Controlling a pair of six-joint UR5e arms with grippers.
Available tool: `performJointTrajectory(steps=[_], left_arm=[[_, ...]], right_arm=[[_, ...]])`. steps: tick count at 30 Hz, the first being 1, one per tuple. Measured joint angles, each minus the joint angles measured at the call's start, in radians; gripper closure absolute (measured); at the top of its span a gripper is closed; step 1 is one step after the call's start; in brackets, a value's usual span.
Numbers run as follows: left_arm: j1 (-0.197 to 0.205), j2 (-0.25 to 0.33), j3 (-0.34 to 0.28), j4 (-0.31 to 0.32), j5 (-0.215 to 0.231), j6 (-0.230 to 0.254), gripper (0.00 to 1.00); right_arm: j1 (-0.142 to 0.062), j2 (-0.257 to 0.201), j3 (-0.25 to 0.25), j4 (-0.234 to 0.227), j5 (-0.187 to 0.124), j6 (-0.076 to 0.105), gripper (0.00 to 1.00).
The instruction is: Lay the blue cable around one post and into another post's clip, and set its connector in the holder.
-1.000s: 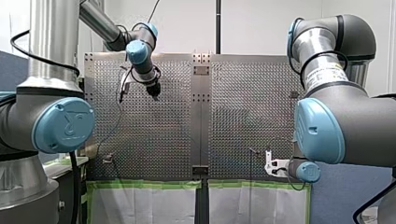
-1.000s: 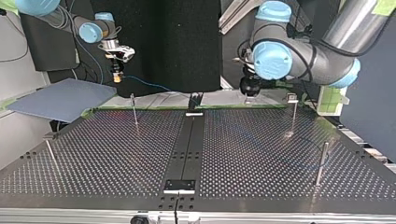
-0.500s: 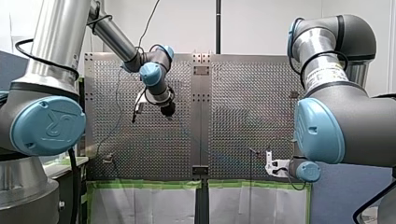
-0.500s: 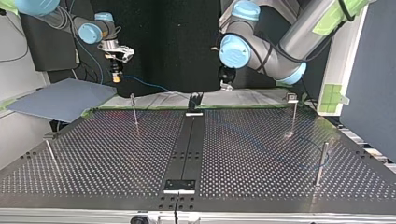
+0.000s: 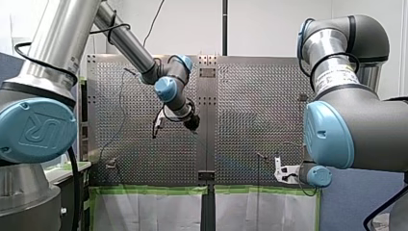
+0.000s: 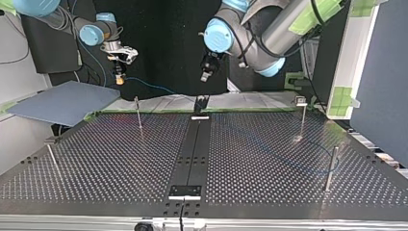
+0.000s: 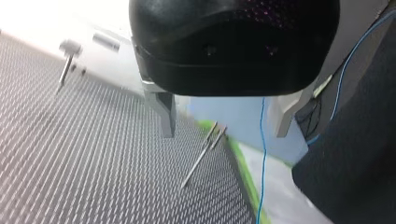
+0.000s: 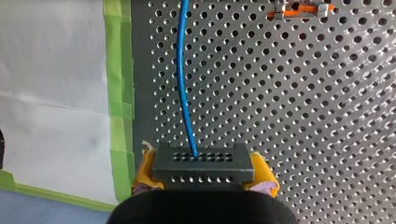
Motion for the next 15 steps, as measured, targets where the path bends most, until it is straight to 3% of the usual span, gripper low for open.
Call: performJointTrajectory(steps=[6,15], left_arm=[[-0.049,0.0,-0.056,0.061,0.057,-0.021,0.02],[-0.049,-0.034,-0.15,0.159,0.079,-0.046,0.02]], right_arm=[[0.004,0.0,-0.018,0.017,-0.034,-0.012,1.0],[0.0,0.0,-0.052,0.066,-0.11,-0.023,1.0]])
